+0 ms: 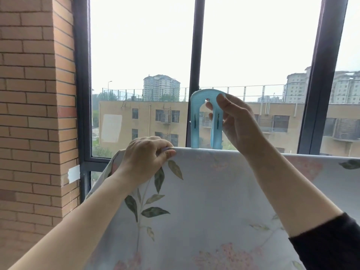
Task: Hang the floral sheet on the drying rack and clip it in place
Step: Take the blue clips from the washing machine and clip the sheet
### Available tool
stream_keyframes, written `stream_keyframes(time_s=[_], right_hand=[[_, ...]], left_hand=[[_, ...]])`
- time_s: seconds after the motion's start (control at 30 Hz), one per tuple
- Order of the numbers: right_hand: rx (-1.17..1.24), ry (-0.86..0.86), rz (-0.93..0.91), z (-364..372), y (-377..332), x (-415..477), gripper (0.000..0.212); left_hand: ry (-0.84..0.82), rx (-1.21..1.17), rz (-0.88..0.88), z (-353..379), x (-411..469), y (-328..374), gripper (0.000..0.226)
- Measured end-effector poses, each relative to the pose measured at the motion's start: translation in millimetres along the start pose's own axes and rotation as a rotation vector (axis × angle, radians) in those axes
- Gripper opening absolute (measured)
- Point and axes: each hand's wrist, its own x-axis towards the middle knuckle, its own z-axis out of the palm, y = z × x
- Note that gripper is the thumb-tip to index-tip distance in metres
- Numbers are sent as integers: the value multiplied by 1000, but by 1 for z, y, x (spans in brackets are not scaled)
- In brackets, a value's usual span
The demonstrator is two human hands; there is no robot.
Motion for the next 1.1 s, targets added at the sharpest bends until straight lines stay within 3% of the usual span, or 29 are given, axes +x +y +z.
stream_keyframes(time_s=[0.13,0.53,0.67,0.73,0.83,0.9,1.0,1.1], right_hand=[[36,12,26,4,6,2,56],[-5,133,128,-3,28,-3,35],[-12,144,127,-8,37,-7,18],[-33,98,104,-12,37,-9,25],[-68,-106,147,-21,32,-9,50],[-56,-212,188,-27,30,-8,50],[-58,-252,217,-33,28,-8,56],[-154,-180,211,-32,26,-14,79]], left_hand=[[19,7,12,1,0,-2,22],[32,3,-2,4,2,-8,21],[22,-11,-10,5,3,-9,21],[18,-9,-14,6,4,-8,21],[20,-8,-14,5,3,-7,22],[21,-13,-14,5,2,-8,23],[16,-14,-13,5,2,-7,24],[17,-11,-19,5,2,-8,27]])
